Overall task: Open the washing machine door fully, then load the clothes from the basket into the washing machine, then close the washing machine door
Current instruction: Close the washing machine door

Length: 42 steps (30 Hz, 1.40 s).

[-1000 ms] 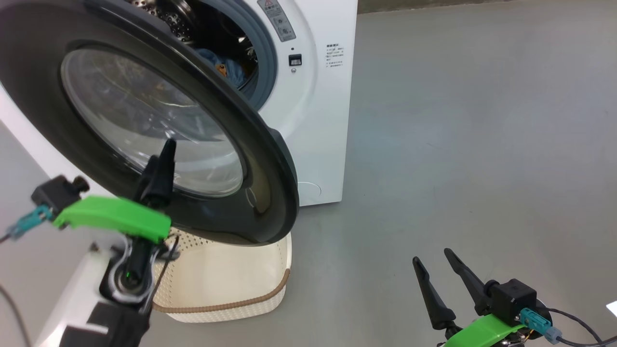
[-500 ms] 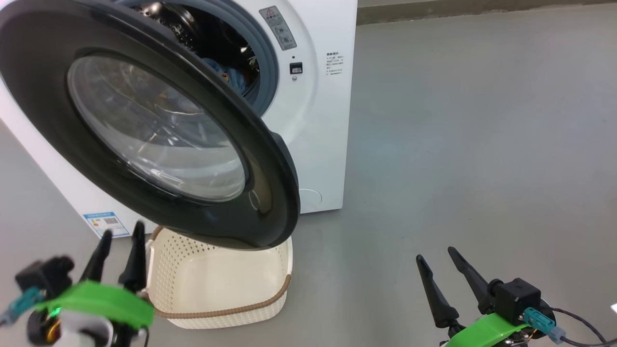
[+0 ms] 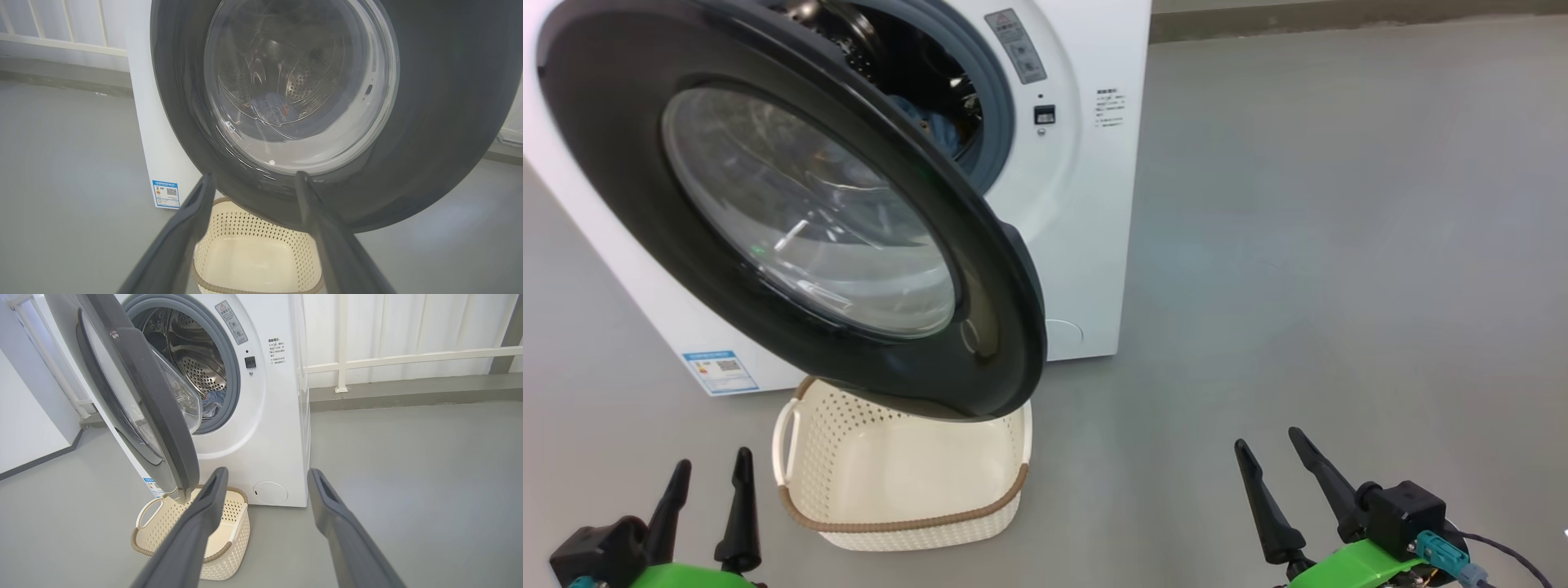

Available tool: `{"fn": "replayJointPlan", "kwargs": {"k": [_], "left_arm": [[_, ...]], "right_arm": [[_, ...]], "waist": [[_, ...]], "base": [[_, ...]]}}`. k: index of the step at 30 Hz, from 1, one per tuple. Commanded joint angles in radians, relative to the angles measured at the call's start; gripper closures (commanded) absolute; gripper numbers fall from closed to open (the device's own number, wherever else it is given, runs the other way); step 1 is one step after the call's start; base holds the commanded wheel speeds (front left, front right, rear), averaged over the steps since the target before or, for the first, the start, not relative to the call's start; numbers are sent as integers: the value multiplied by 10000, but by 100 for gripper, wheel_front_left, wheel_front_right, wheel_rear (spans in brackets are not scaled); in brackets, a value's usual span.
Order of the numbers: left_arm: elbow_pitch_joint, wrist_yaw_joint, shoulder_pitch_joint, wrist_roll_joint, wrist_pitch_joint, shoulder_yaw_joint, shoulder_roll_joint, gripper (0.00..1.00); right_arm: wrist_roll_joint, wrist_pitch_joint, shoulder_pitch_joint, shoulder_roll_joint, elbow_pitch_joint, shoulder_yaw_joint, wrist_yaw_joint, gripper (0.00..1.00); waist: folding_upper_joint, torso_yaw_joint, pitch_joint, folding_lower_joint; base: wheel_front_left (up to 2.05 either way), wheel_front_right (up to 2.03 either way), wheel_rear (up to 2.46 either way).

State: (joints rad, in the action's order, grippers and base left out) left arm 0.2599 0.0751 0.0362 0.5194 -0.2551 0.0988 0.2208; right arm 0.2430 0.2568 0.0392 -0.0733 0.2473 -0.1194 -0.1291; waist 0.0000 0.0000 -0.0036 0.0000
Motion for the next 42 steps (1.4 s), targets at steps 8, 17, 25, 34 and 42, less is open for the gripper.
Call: {"fn": "replayJointPlan", "kwargs": {"k": [8,17,25,34,42], "left_arm": [[-226,286,31,-657,-66,-916,-294,0],[-71,473,47,-968,-66,-1286,-496,0],[-67,540,33,-1210,-66,-1534,-594,0],[-151,553,20,-1304,-66,-1454,-600,0],[-222,555,-89,-1304,-66,-1364,-514,0]], "right_arm": [[19,49,125,19,-188,-308,-16,0],[43,49,148,-12,-171,-357,-16,0],[28,49,194,-38,-103,-331,-16,3],[8,49,174,-7,-127,-314,-16,73],[47,49,247,-74,68,-252,-16,100]], "waist": [[0,307,-159,0],[0,307,-170,0],[0,232,-115,0],[0,282,-109,0],[0,371,-144,0]], "base": [[0,0,0],[0,0,0],[0,0,0],[0,0,0],[0,0,0]]}}
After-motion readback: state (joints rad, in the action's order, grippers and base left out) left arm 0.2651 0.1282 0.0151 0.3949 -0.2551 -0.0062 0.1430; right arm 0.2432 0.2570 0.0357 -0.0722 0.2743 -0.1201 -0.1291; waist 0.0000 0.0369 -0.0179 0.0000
